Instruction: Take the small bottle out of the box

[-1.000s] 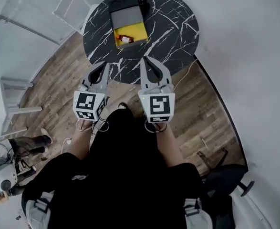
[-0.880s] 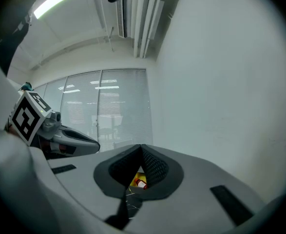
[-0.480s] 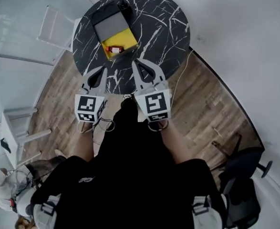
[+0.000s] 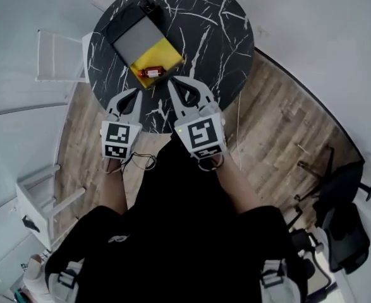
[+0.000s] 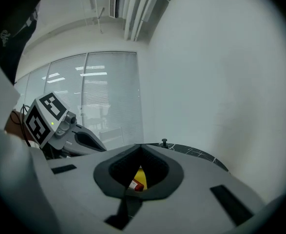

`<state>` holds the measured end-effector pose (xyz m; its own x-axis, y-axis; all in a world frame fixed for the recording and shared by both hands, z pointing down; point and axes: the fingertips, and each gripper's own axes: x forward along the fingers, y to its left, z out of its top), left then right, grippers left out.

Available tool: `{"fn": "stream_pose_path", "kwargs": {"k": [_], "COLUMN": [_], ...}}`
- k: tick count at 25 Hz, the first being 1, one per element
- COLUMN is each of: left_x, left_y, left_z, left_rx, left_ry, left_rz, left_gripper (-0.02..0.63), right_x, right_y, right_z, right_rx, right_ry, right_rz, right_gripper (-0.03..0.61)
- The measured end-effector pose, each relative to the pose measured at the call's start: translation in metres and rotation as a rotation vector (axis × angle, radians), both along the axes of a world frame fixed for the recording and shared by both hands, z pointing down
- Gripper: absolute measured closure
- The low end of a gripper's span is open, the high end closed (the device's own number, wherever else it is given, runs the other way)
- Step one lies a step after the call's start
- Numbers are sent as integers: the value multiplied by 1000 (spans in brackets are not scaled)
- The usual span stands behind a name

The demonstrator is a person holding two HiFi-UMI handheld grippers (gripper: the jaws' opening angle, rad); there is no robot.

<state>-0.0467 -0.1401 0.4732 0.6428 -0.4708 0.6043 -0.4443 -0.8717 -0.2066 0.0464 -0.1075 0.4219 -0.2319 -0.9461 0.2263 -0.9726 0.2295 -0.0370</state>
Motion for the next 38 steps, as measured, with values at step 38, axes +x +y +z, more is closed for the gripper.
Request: {"fn": "stream_pose_path", "kwargs": {"k": [38], "left_x": [6], "left_y": [-81], "left_z": [186], "left_rx": [-126], "left_ry": [-701], "left_rz": [822], "left_gripper": [476], "right_x": [24], "right_y": [-35], "right_z": [118], "right_rx": [-199], "right_ry": [-128], "right_rz": [482], "right_gripper": [583]}}
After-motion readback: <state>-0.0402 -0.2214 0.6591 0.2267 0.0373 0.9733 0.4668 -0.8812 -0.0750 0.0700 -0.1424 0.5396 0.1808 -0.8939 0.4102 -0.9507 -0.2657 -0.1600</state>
